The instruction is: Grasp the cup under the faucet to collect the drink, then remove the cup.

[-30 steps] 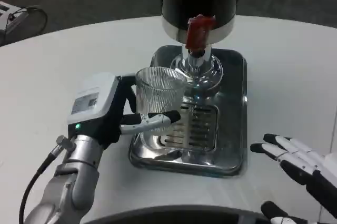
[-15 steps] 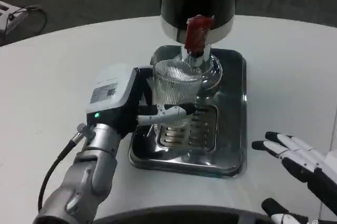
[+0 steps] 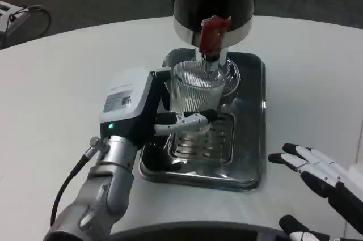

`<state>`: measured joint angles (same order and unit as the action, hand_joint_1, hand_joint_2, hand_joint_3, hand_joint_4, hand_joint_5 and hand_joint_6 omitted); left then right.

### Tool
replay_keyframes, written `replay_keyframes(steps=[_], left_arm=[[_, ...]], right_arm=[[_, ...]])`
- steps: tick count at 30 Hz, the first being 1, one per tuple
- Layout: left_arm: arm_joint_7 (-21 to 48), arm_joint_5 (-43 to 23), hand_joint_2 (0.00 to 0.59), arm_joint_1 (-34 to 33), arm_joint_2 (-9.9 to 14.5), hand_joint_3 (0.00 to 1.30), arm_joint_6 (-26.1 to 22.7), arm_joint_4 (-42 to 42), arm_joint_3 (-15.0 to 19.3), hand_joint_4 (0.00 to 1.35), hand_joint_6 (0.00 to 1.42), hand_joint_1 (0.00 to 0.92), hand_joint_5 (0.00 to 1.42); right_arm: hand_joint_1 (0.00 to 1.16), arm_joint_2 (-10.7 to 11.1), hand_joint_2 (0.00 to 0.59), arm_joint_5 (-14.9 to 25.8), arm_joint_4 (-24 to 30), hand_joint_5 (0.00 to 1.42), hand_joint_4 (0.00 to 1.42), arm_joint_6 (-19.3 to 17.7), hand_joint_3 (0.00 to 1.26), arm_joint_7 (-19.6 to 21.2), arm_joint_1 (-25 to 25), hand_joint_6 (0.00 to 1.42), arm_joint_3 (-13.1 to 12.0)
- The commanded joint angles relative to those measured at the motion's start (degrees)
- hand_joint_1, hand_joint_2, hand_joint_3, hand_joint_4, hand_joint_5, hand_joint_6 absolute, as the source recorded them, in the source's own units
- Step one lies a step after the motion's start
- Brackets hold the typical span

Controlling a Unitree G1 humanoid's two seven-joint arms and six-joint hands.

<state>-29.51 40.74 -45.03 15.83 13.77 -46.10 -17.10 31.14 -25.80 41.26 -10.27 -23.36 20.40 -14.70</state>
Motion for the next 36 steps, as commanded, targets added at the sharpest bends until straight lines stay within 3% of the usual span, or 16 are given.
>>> replay_keyframes(steps=[1, 11, 14, 22, 30, 36], left_arm=[[-1.8, 0.0, 0.212, -0.4, -0.2, 1.0, 1.2, -0.9, -1.0, 1.03, 1.27, 0.351, 1.2], [0.3, 0.6, 0.203, -1.6, -0.1, 0.97, 0.1, -2.2, -3.7, 0.99, 1.19, 0.339, 1.14], [1.4, 0.5, 0.168, -1.8, 0.1, 0.91, 0.0, -2.2, -4.2, 0.88, 1.1, 0.333, 1.05], [3.9, 0.4, 0.073, -1.4, 2.1, 0.65, -0.9, -0.7, -4.5, 0.49, 0.58, 0.164, 0.62], [5.2, -0.3, 0.024, -0.2, 3.8, 0.42, -0.8, 2.1, -3.9, 0.3, 0.4, 0.061, 0.46], [7.5, -1.1, 0.001, 0.4, 4.6, 0.3, -0.3, 4.0, -3.5, 0.21, 0.34, 0.014, 0.39]], right_arm=[[0.33, -0.1, 0.453, 0.2, 1.5, 0.03, 0.02, 0.0, 0.11, -0.5, 0.5, 0.19, 0.3], [0.32, -0.1, 0.453, 0.9, 2.4, 0.03, 0.02, -0.5, 0.11, -0.5, 1.7, 0.19, -0.2], [0.31, -0.1, 0.454, 0.8, 2.8, 0.03, 0.02, -0.6, 0.11, -0.3, 2.3, 0.19, -0.4], [0.31, -0.7, 0.454, 1.1, 3.6, 0.06, 0.02, -0.7, 0.11, -0.1, 2.9, 0.21, -0.1], [0.32, -0.9, 0.446, 1.1, 4.2, 0.08, 0.02, -0.3, 0.12, -0.6, 2.6, 0.21, 0.6], [0.32, -1.0, 0.446, 0.8, 4.4, 0.08, 0.02, 0.3, 0.12, -0.9, 2.2, 0.21, 1.1]])
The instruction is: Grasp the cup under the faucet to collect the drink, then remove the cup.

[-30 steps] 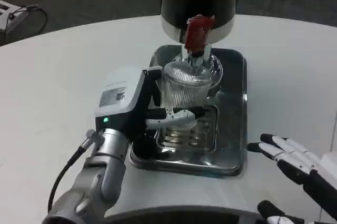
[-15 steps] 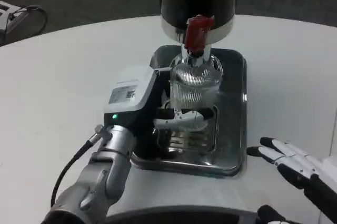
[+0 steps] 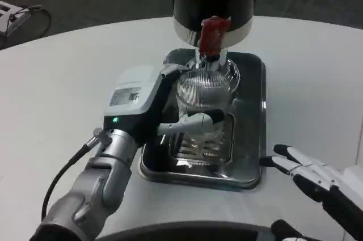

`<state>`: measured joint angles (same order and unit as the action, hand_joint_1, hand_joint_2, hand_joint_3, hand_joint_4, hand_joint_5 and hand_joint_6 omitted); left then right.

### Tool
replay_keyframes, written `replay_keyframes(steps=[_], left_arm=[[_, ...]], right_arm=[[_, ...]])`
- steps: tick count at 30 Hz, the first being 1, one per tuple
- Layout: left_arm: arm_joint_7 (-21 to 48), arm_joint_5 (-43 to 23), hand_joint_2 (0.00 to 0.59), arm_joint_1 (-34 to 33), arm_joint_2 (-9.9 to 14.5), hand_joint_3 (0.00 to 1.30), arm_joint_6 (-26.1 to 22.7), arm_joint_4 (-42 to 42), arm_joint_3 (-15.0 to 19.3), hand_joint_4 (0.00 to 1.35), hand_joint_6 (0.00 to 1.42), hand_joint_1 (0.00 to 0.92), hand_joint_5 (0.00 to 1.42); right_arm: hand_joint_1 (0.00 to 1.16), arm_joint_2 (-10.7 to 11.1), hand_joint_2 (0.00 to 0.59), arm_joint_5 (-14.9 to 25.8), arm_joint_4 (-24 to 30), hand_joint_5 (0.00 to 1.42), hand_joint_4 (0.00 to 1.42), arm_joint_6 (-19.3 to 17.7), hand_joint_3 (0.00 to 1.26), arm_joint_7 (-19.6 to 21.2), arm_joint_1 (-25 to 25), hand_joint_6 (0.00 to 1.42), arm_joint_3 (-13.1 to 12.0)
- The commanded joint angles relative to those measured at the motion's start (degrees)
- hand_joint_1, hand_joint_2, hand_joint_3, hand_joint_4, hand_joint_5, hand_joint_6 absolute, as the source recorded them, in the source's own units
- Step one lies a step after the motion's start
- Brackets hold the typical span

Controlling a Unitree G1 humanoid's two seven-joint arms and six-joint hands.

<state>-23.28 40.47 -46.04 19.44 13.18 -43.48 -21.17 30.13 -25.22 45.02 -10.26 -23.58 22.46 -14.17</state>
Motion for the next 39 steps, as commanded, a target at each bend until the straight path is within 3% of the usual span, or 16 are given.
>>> replay_keyframes(steps=[1, 7, 22, 30, 39], left_arm=[[1.6, -0.9, 0.0, 1.7, 1.1, 0.29, 0.3, 1.8, 0.7, 0.19, 0.34, 0.01, 0.38], [2.8, -2.4, 0.0, 3.2, 1.9, 0.16, 0.3, 3.9, 2.1, 0.12, 0.32, 0.0, 0.34], [6.8, -10.6, 0.0, 7.0, 4.0, 0.14, 3.6, 9.3, 8.8, 0.11, 0.32, 0.0, 0.33], [8.4, -15.0, 0.0, 10.8, 3.7, 0.19, 4.2, 16.0, 13.4, 0.18, 0.4, 0.0, 0.39], [15.9, -26.2, 0.008, 14.6, 3.4, 0.31, 5.4, 26.1, 20.3, 0.35, 0.47, 0.0, 0.5]], right_arm=[[0.32, 0.0, 0.446, 0.2, 0.7, 0.08, 0.02, 0.3, 0.12, -0.8, 0.0, 0.21, 0.8], [0.32, 0.0, 0.446, 0.0, 0.4, 0.09, 0.02, 0.5, 0.12, -1.1, -0.6, 0.22, 1.6], [0.32, 0.1, 0.45, -0.1, 0.0, 0.09, 0.01, 1.0, 0.12, -1.5, -1.6, 0.21, 2.3], [0.31, 0.2, 0.453, 0.2, -0.2, 0.09, 0.01, 1.4, 0.12, -1.7, -2.0, 0.21, 2.6], [0.31, 0.0, 0.453, -0.3, -0.1, 0.09, 0.01, 1.6, 0.12, -1.6, -2.4, 0.21, 3.3]])
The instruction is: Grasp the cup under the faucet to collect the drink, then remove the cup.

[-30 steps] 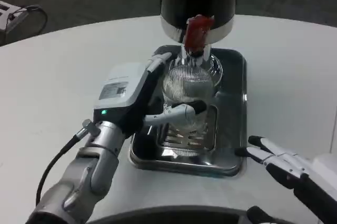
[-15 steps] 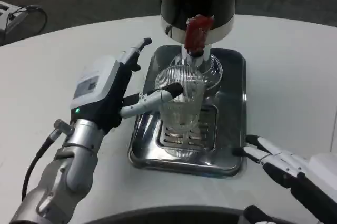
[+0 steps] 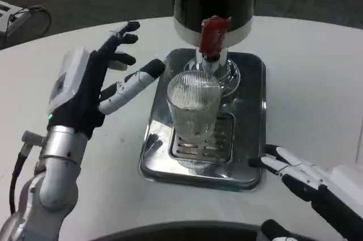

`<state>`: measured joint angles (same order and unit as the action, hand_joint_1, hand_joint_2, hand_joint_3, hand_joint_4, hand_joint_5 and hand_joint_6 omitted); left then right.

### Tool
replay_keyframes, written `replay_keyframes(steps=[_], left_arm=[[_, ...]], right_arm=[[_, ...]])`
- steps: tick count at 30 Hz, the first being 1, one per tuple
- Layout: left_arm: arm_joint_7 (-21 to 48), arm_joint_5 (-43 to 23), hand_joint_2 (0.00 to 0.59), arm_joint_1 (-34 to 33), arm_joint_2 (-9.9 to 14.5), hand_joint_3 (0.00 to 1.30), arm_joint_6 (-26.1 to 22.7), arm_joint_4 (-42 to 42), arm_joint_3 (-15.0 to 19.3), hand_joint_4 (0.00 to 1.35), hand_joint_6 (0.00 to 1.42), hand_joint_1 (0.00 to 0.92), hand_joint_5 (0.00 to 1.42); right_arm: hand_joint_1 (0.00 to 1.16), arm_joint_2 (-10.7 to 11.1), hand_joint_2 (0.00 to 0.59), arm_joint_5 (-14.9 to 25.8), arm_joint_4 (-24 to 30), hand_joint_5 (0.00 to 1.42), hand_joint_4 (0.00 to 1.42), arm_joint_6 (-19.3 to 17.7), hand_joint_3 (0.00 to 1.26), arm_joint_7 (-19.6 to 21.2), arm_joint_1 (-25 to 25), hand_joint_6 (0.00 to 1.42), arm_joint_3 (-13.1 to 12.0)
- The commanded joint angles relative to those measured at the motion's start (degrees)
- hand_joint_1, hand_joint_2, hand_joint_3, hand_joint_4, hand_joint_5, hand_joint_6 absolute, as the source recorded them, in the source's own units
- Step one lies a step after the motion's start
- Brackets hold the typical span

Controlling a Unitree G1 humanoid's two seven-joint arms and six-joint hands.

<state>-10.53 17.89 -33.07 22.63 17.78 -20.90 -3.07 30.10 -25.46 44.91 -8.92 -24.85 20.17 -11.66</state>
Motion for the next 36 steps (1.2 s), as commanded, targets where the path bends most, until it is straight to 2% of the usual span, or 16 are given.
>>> replay_keyframes(steps=[1, 6, 8, 12, 15, 22, 27, 31, 36], left_arm=[[4.4, -4.9, 0.005, 1.7, 0.3, 0.33, 0.5, 4.5, 2.7, 0.37, 0.48, 0.0, 0.51], [12.1, -11.2, 0.012, 0.7, 0.8, 0.35, -1.9, 8.2, 5.1, 0.41, 0.49, 0.0, 0.54], [16.9, -14.6, 0.015, -0.9, 1.4, 0.36, -4.2, 8.6, 5.9, 0.41, 0.49, 0.0, 0.54], [24.2, -19.5, 0.018, -4.4, 2.1, 0.34, -8.1, 8.1, 6.7, 0.38, 0.47, 0.0, 0.48], [28.5, -21.3, 0.018, -7.4, 2.2, 0.33, -10.2, 6.7, 6.5, 0.32, 0.44, 0.0, 0.44], [36.3, -22.5, 0.024, -14.7, 1.6, 0.36, -13.5, 2.6, 5.0, 0.33, 0.43, 0.0, 0.43], [39.1, -22.4, 0.028, -16.2, 0.7, 0.44, -13.6, 2.2, 3.9, 0.39, 0.5, 0.0, 0.49], [37.8, -22.3, 0.03, -15.7, -0.1, 0.59, -13.2, 2.9, 4.5, 0.56, 0.75, 0.0, 0.67], [38.3, -22.3, 0.041, -15.7, 0.0, 0.63, -13.6, 3.4, 4.7, 0.61, 0.8, 0.0, 0.72]], right_arm=[[0.31, 0.0, 0.453, -0.1, 0.0, 0.09, 0.01, 0.3, 0.12, -0.4, -0.2, 0.21, 0.9], [0.31, 0.1, 0.454, -0.5, 0.1, 0.09, 0.01, 0.7, 0.12, -0.3, -0.7, 0.21, 1.5], [0.31, 0.1, 0.454, -0.5, 0.0, 0.09, 0.01, 0.8, 0.12, -0.3, -0.7, 0.21, 1.5], [0.31, 0.1, 0.454, -0.5, 0.0, 0.09, 0.01, 0.9, 0.12, -0.3, -0.7, 0.21, 1.5], [0.31, 0.1, 0.454, -0.8, 0.0, 0.09, 0.01, 0.9, 0.12, -0.3, -1.0, 0.21, 1.8], [0.31, -0.2, 0.454, -0.9, -0.3, 0.09, 0.01, 1.0, 0.12, 0.1, -1.1, 0.21, 1.9], [0.31, -0.2, 0.454, -0.7, -0.6, 0.09, 0.01, 1.0, 0.12, 0.2, -1.3, 0.21, 1.8], [0.31, -0.2, 0.454, -0.8, -1.2, 0.09, 0.01, 0.9, 0.12, 0.2, -1.8, 0.21, 2.1], [0.31, 0.0, 0.454, -1.0, -1.6, 0.09, 0.01, 0.8, 0.12, 0.0, -2.4, 0.21, 2.6]])
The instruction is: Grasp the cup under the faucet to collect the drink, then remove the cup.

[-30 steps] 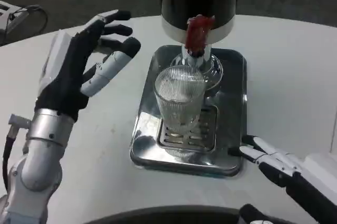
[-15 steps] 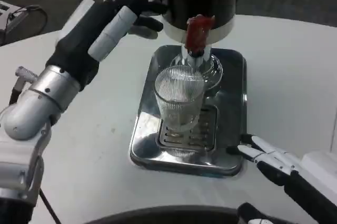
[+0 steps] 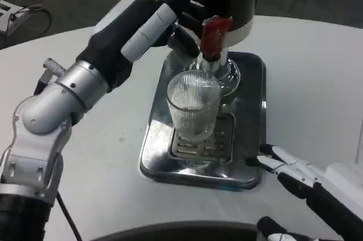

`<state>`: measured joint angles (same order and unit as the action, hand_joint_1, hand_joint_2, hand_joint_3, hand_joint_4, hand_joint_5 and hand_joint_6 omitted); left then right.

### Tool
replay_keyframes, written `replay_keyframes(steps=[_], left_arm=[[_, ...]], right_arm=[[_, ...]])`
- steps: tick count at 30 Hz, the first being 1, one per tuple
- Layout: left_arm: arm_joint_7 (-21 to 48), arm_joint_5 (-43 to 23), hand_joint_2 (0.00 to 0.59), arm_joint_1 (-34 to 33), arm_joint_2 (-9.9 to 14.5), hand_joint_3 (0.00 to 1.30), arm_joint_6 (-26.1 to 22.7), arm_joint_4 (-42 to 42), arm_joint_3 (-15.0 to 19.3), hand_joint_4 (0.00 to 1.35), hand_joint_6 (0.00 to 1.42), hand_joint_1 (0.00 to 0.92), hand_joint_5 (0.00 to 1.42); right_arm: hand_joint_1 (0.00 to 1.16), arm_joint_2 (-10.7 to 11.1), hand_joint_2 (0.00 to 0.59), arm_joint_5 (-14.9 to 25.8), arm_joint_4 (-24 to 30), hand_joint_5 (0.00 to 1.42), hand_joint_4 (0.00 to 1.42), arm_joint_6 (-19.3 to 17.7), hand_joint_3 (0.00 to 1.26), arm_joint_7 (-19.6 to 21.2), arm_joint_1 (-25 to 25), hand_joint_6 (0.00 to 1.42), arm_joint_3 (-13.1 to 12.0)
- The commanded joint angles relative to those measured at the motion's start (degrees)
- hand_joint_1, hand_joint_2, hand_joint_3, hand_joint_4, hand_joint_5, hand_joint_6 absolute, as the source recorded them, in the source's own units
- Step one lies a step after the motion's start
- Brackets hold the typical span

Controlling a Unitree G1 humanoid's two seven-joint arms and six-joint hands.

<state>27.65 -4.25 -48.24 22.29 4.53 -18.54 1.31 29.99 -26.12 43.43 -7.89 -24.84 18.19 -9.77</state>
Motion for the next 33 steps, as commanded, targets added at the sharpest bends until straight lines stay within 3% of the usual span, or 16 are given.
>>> replay_keyframes(steps=[1, 16, 19, 27, 33], left_arm=[[0.3, -0.2, 0.041, -0.7, 0.3, 0.63, -0.4, 1.1, 0.2, 0.6, 0.8, 0.0, 0.72], [3.1, -0.5, 0.041, -6.0, -1.1, 0.55, -0.8, -1.2, -1.1, 0.51, 0.68, 0.0, 0.62], [5.0, -0.4, 0.043, -6.6, -1.0, 0.5, -1.4, -1.7, -1.8, 0.44, 0.58, 0.0, 0.54], [13.8, -2.2, 0.04, -6.5, 1.4, 0.35, -5.3, -2.7, -3.3, 0.27, 0.34, 0.0, 0.35], [16.7, -2.9, 0.04, -6.2, 2.8, 0.32, -6.2, -2.1, -3.8, 0.24, 0.3, 0.0, 0.33]], right_arm=[[0.31, 0.1, 0.454, -0.4, -0.2, 0.09, 0.01, -0.2, 0.12, 0.0, -0.5, 0.21, 0.8], [0.31, 0.0, 0.458, -0.6, -0.5, 0.09, 0.01, 0.3, 0.12, -0.1, -0.9, 0.22, 1.1], [0.31, 0.0, 0.457, -0.7, -0.4, 0.09, 0.01, 0.2, 0.12, 0.0, -0.8, 0.22, 1.0], [0.31, -0.1, 0.461, -1.1, -0.2, 0.09, 0.01, 0.2, 0.12, 0.0, -0.8, 0.22, 1.8], [0.31, -0.2, 0.462, -1.3, 0.1, 0.09, 0.01, 0.3, 0.12, 0.0, -0.7, 0.22, 2.1]])
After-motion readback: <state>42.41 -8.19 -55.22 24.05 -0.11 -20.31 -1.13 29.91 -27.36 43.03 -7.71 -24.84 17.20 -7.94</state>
